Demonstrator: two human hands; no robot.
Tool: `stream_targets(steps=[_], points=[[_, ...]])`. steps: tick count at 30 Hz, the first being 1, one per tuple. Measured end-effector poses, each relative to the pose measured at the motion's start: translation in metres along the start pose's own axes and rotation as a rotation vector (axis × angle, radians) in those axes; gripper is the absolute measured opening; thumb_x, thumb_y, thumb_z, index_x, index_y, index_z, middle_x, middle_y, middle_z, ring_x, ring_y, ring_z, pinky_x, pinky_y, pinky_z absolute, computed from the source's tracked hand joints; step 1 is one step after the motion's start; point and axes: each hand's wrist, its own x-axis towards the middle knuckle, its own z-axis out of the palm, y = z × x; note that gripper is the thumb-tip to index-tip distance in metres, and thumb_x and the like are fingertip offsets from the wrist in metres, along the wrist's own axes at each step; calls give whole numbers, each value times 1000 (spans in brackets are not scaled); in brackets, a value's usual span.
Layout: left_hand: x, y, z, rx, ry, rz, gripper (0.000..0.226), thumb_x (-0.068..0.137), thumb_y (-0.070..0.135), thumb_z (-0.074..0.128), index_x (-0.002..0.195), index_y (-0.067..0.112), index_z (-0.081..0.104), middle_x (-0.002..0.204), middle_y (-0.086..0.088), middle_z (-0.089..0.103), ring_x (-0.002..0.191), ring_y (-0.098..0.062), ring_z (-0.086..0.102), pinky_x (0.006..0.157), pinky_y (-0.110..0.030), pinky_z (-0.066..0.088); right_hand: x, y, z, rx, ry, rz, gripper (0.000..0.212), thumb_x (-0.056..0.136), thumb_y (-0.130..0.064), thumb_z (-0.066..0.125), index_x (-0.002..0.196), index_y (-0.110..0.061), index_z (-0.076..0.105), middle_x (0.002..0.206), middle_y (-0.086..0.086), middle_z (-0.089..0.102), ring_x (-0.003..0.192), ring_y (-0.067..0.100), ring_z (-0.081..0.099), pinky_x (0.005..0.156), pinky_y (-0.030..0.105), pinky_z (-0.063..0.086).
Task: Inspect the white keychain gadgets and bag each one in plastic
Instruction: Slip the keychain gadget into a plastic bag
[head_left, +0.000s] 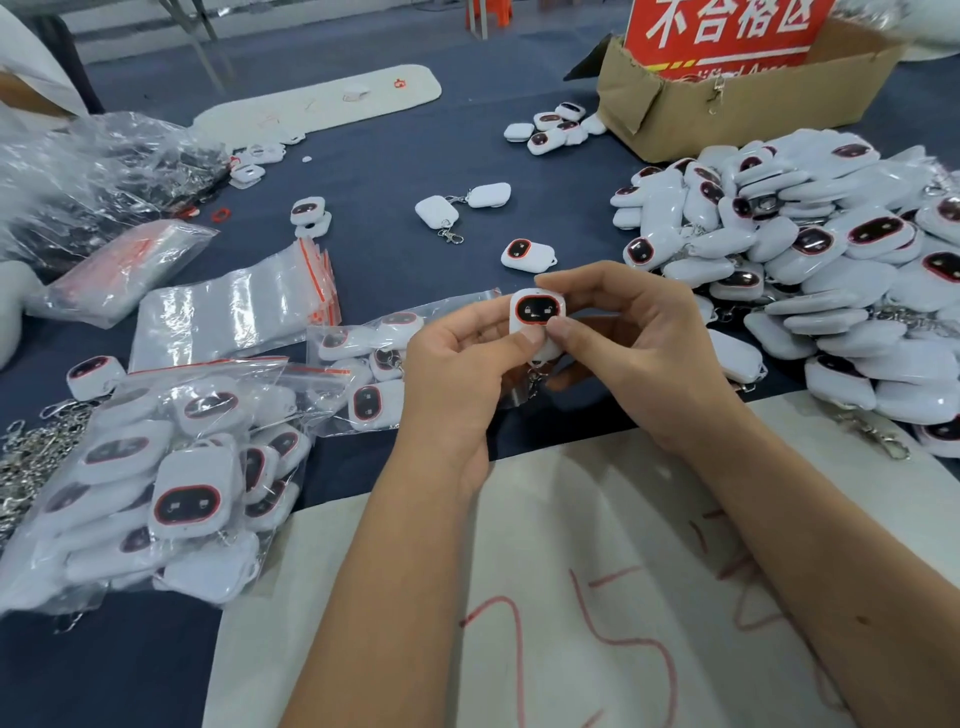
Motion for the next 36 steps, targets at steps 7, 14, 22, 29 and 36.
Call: stream_targets(steps=[7, 14, 22, 29, 36], points=[[-1, 1, 5, -44, 17, -39, 22, 94, -1, 65, 113, 1, 76, 87, -6, 75, 78, -15, 70, 63, -22, 56, -2, 0, 2, -26, 2, -5, 21, 98, 4, 66, 117, -3, 70, 97, 9, 76, 76, 29, 77, 63, 36, 63], [-2, 0, 15, 21, 99, -31, 20, 97, 2, 63, 112, 3, 77, 93, -11, 75, 87, -20, 69, 73, -33, 58, -2, 2, 3, -62, 40, -21, 20, 97, 2, 68, 114, -8, 71, 96, 10, 76, 74, 31, 77, 61, 39, 64], [30, 4, 55, 87, 251, 20, 10, 89, 12, 80, 99, 9, 78, 81, -2, 80, 82, -16, 78, 76, -30, 63, 24, -8, -9, -8, 310, 60, 15, 97, -7, 71, 111, -11, 75, 88, 7, 78, 74, 23, 77, 60, 35, 63], [137, 37, 131, 294, 167, -9, 19, 78, 11, 78, 62, 14, 68, 69, -11, 71, 73, -32, 67, 71, -38, 54, 128, -28, -70, 159, 633, 248, 16, 89, 10, 63, 90, -4, 71, 89, 15, 75, 66, 24, 77, 60, 31, 62], [190, 69, 168, 278, 159, -3, 7, 94, 15, 55, 91, 10, 51, 90, -14, 75, 71, -28, 67, 65, -30, 56, 207, -52, -127, 404, 596, 289, 36, 101, 11, 50, 137, 6, 50, 138, 26, 60, 113, 32, 70, 78, 31, 65]])
